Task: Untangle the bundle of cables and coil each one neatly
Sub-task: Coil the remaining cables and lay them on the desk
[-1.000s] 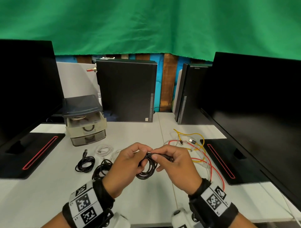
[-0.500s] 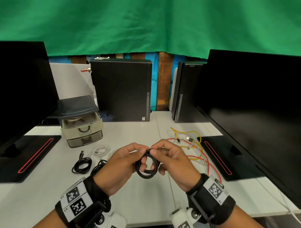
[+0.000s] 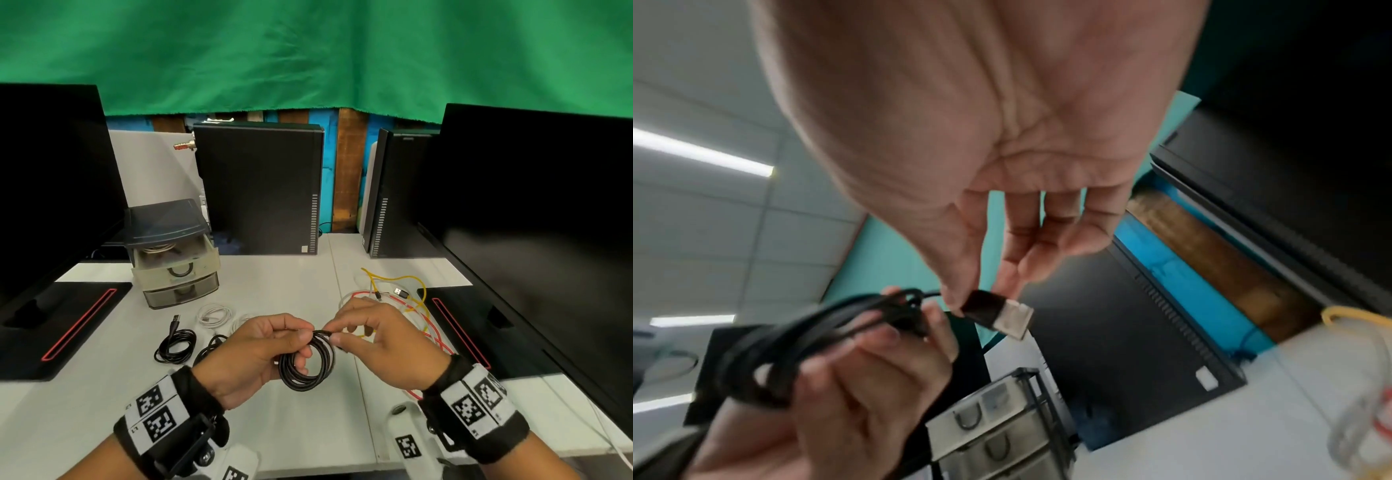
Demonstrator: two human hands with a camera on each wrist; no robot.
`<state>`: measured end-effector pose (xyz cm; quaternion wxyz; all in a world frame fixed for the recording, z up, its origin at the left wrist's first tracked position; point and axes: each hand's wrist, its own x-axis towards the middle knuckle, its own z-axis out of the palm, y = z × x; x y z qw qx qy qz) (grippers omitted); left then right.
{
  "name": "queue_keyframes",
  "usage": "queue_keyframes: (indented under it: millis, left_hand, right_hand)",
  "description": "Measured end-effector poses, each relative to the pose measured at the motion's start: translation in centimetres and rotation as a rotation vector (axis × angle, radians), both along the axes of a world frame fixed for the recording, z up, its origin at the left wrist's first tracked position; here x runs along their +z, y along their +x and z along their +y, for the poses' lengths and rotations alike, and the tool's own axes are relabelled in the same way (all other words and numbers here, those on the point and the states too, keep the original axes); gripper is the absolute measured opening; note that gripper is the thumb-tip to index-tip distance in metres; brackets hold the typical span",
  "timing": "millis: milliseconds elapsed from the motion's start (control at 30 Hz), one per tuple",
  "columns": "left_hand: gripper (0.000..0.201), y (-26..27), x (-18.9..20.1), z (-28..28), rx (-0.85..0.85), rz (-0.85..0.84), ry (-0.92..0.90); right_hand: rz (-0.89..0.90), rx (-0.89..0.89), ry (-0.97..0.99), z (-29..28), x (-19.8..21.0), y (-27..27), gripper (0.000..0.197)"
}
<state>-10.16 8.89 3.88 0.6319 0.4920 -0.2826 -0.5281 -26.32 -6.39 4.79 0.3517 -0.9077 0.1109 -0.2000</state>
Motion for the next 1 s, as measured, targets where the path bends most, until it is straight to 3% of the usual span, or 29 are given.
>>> queue_keyframes:
  millis: [100,300,467,600,867,1000]
  left_hand:
    - [0.007,-0.3,0.2,-0.1,-0.024,0.055,-0.024]
    - [0.010,-0.4,0.6,-0.4,0.133,-0.074,-0.134]
    - [0.010,-0.4,0.3,-0.4,0.162,-0.112,-0.154]
    - [0.020,-0.5,0.1,-0.3,0.152,-0.164,-0.209]
    - [0.014,-0.7,0.5,-0.4,0.182,-0.296,-0.326]
    - [0.026,-0.8,0.4,-0.4,0.233,-0.398,-0.380]
  right_hand:
    - [-0.041,0.006,-0.003,0.2,0.1,0.0,0.016]
    - [-0.120,-0.023,0.657,2.5,-0.1,1.0,0.010]
    - [-0.165,-0.047,0.924,3.6,0.3,1.5,0.005]
    - [-0.183,-0.064,1.048,4.0,0.0,1.7,0.006]
    - [-0.221,-0.013,1.227,4.3,0.2,2.0,0.022]
    - [-0.238,0.012,1.317,4.5,0.4,2.0,0.018]
